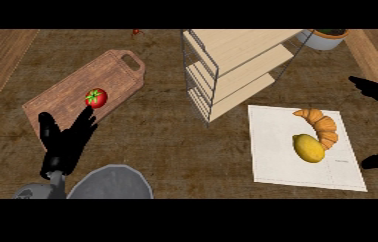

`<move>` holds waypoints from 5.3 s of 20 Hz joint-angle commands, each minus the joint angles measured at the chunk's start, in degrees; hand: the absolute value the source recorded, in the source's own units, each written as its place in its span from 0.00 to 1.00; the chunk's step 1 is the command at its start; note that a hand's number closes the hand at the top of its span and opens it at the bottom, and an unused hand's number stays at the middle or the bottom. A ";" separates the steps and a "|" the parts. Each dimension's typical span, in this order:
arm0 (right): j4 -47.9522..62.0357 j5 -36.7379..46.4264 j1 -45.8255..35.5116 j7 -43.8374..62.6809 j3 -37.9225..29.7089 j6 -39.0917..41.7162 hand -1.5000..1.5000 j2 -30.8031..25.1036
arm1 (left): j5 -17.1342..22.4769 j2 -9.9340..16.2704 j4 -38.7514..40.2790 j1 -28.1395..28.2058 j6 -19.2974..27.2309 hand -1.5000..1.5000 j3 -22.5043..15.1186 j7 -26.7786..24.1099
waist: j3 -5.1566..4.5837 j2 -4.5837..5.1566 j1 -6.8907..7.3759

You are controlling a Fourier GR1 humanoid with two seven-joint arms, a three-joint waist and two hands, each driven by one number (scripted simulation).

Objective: Pick the lemon from the placemat and place it in the tiered shelf

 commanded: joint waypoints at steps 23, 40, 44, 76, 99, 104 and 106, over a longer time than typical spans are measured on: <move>-12.11 27.20 10.28 9.99 2.37 -1.00 0.00 17.18 | -5.36 -4.95 4.26 -2.65 -5.67 0.50 7.11 -0.40 | 0.04 0.08 -0.16; 10.19 42.61 -0.09 -2.11 -0.53 -9.35 0.00 24.78 | -8.51 -5.96 3.07 -1.27 -9.63 0.50 10.26 0.10 | 0.06 0.16 0.20; 13.85 45.67 1.17 -5.80 -0.07 -11.21 0.00 27.06 | -11.30 -8.64 -4.53 1.87 -6.32 0.50 8.68 4.25 | 0.06 0.11 0.23; -31.15 45.49 12.64 -14.51 23.03 2.80 1.00 34.90 | -11.65 -8.67 -3.22 1.84 -6.97 0.50 10.96 4.21 | 0.01 -0.52 -1.72; -34.66 12.35 -38.09 36.36 -15.29 17.09 1.00 39.57 | -10.79 -7.19 -1.23 1.66 -10.56 0.50 12.55 1.75 | -0.04 -0.01 0.39; -21.38 12.55 -50.01 37.56 -15.83 14.17 1.00 34.56 | -13.94 -11.26 -1.16 0.30 -6.44 0.50 9.52 2.95 | 0.00 0.12 0.60; -19.29 12.89 -48.52 33.57 -15.11 14.34 1.00 32.93 | -12.10 -9.07 -1.97 1.22 -9.45 0.50 11.20 2.69 | 0.02 0.12 0.54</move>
